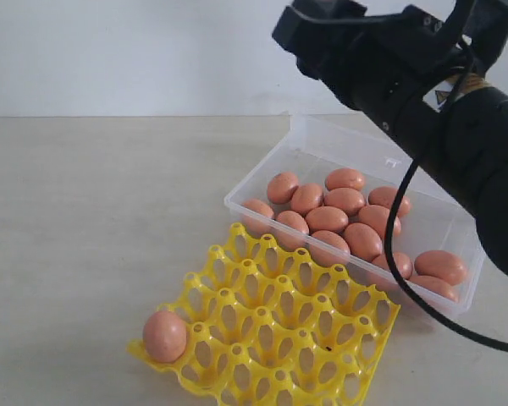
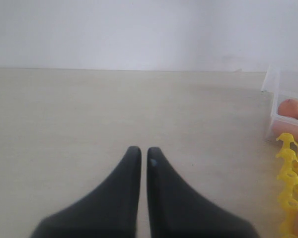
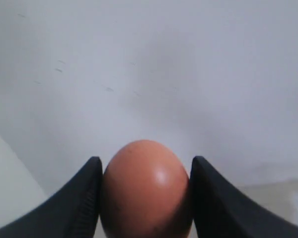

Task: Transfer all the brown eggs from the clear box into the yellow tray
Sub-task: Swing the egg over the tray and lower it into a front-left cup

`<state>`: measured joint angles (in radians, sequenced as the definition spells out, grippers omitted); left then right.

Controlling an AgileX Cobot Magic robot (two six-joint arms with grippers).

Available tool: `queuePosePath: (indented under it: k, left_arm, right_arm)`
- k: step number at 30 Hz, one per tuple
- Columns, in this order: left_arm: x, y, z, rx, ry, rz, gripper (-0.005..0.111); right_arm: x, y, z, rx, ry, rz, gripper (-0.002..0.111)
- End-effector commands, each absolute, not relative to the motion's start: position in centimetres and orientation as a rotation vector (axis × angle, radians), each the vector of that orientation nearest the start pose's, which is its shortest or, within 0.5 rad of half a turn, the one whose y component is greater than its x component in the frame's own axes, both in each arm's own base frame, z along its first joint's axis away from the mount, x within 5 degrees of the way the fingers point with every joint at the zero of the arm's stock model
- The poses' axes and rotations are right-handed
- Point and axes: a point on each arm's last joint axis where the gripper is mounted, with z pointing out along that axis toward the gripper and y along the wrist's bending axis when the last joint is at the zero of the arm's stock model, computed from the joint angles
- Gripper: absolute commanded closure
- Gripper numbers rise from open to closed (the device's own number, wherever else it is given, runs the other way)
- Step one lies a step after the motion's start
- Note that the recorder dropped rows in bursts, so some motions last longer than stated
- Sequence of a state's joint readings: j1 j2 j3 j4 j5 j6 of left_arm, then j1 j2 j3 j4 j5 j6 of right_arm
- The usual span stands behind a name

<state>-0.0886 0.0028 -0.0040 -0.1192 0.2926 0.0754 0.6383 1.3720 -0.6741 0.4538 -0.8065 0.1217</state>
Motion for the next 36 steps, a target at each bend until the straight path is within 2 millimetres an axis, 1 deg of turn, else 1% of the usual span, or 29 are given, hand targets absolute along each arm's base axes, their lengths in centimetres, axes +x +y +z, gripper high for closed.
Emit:
queuePosePath:
  k: [1,3,5,6,8,9,10,11,13,14,15,17,18,20,22,24,28,30,34,36]
  left_arm:
    - [5.4,-0.8,18.8,0.077,1.765,-0.121,0.103]
    - [5.4,-0.8,18.8,0.077,1.765,-0.121,0.103]
    - [5.4,-0.8,18.8,0.077,1.765,-0.121,0.103]
    - [5.4,-0.8,18.8,0.077,1.765,-0.121,0.103]
    - [5.4,-0.8,18.8,0.077,1.765,-0.121,0.103]
    - [5.4,-0.8,18.8,0.077,1.765,-0.121,0.103]
    - [5.4,-0.8,18.8,0.077,1.765,-0.121,0.103]
    - [5.4,-0.8,18.8,0.077,1.765,-0.121,0.103]
    - [5.4,-0.8,18.8,0.077,1.765,-0.121,0.103]
    - [5.4,-0.8,18.8,0.077,1.765,-0.121,0.103]
    - [5.4,-0.8,18.8,0.077,1.765,-0.121,0.103]
    - [5.4,-0.8,18.8,0.077,1.765,-0.121,0.103]
    - [5.4,-0.8,18.8,0.077,1.765,-0.121,0.103]
    - [5.4,-0.8,18.8,0.077,1.765,-0.121,0.103]
    - [5.4,-0.8,18.8,0.077,1.765,-0.121,0.103]
    - [5.4,-0.8,18.8,0.077,1.765,-0.121,0.103]
    - [5.4,-0.8,18.8,0.077,1.765,-0.121,0.103]
    - [5.4,-0.8,18.8,0.077,1.765,-0.121,0.103]
    - [5.4,-0.8,18.8,0.077,1.765,-0.121,0.103]
    - [5.4,-0.8,18.8,0.077,1.765,-0.121,0.103]
  right_arm:
    - [23.1,17.4,30.4,-0.201,1.381,0.874,0.109]
    - [22.6,18.2,29.8,-0.317,1.441,0.919,0.109]
    - [22.6,18.9,28.8,-0.389,1.526,0.928,0.109]
    - [23.0,19.0,28.4,-0.38,1.546,0.94,0.109]
    - [24.6,19.4,27.3,-0.346,1.594,1.089,0.109]
    - [25.8,19.7,26.7,-0.375,1.583,1.283,0.109]
    - [26.5,19.8,26.2,-0.412,1.572,1.404,0.109]
    - [27.9,19.7,24.7,-0.481,1.568,1.592,0.109]
    - [30.5,19.6,22.1,-0.448,1.684,1.63,0.109]
    - [31.1,19.8,20.9,-0.454,1.706,1.621,0.109]
    - [31.5,20.0,20.1,-0.468,1.712,1.608,0.109]
    - [31.5,20.2,19.0,-0.56,1.707,1.552,0.109]
    - [31.2,20.2,18.8,-0.638,1.701,1.516,0.109]
    - [31.4,20.0,16.9,-0.757,1.862,1.314,0.109]
    - [31.3,19.6,15.5,-0.863,1.965,1.166,0.109]
    - [31.3,19.6,15.4,-0.899,1.965,1.137,0.109]
    - [31.4,19.5,15.4,-0.908,1.948,1.117,0.109]
    - [31.4,19.7,15.0,-0.909,1.962,1.112,0.109]
    - [31.0,20.7,13.8,-0.928,2.023,1.045,0.109]
    - [30.7,21.5,13.3,-0.994,2.017,0.981,0.109]
